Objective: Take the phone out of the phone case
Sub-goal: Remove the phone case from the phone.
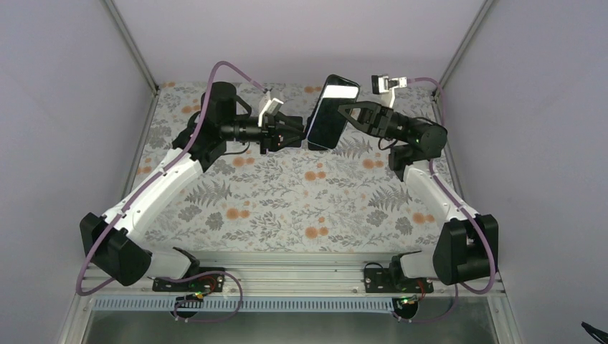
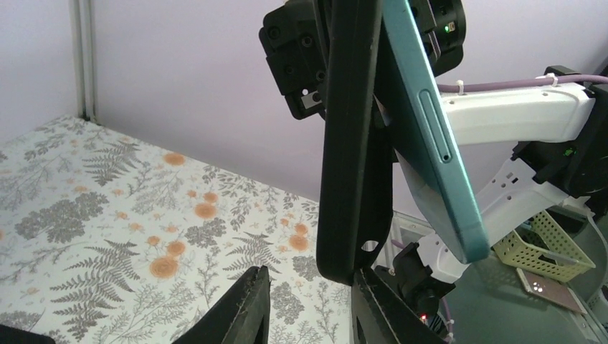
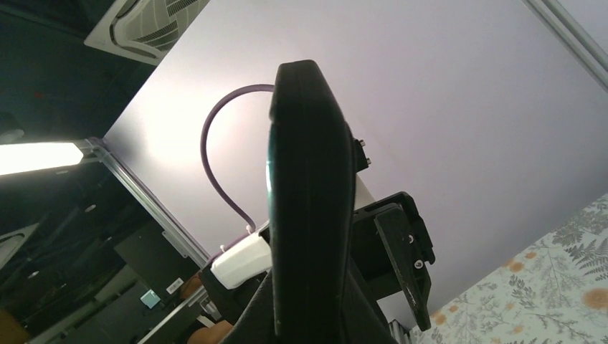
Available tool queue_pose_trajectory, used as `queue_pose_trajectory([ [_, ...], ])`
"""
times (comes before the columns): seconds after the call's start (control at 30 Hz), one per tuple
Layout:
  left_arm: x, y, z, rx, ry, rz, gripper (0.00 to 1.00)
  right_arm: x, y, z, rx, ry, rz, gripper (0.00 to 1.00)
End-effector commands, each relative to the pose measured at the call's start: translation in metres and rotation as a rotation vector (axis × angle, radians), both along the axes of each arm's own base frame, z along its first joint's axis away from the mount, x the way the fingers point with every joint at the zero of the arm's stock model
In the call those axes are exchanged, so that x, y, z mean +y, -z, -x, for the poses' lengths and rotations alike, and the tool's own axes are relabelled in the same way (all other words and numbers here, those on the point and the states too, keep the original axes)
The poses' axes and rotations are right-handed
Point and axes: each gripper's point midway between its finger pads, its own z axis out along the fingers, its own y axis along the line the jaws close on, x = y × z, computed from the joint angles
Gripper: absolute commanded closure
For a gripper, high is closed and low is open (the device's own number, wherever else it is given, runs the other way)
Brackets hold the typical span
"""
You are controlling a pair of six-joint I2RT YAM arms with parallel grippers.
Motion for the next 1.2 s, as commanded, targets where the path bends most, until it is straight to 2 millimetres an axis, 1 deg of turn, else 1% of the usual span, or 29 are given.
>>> queue_pose_trajectory([
  [0.0, 0.010, -0.006, -0.026, -0.040, -0.142, 0.004, 0.70, 0.015, 0.000, 0.040, -0.099, -0.107, 0.066, 0.97],
  [0.13, 0.012, -0.011, -0.025, -0.056, -0.150, 0.004, 0.67, 0.019, 0.007, 0.038, -0.092, -0.112, 0.085, 0.97],
  [0.4, 0.013, -0.020, -0.024, -0.083, -0.155, 0.002, 0.63, 0.025, 0.013, 0.039, -0.107, -0.132, 0.108, 0.96],
  [0.53, 0.012, -0.029, -0.022, -0.109, -0.135, 0.006, 0.60, 0.029, 0.017, 0.043, -0.128, -0.150, 0.127, 0.96],
  [0.7, 0.009, -0.034, -0.019, -0.122, -0.100, 0.012, 0.60, 0.034, 0.022, 0.051, -0.155, -0.183, 0.157, 0.97],
  [0.83, 0.006, -0.036, -0.011, -0.108, -0.045, 0.029, 0.60, 0.040, 0.028, 0.052, -0.160, -0.206, 0.185, 0.97],
  [1.0, 0.001, -0.031, -0.003, -0.073, 0.007, 0.038, 0.60, 0.045, 0.033, 0.051, -0.157, -0.222, 0.206, 0.97],
  [1.17, -0.005, -0.029, 0.012, -0.039, 0.094, 0.068, 0.62, 0.051, 0.040, 0.046, -0.144, -0.226, 0.230, 0.97],
])
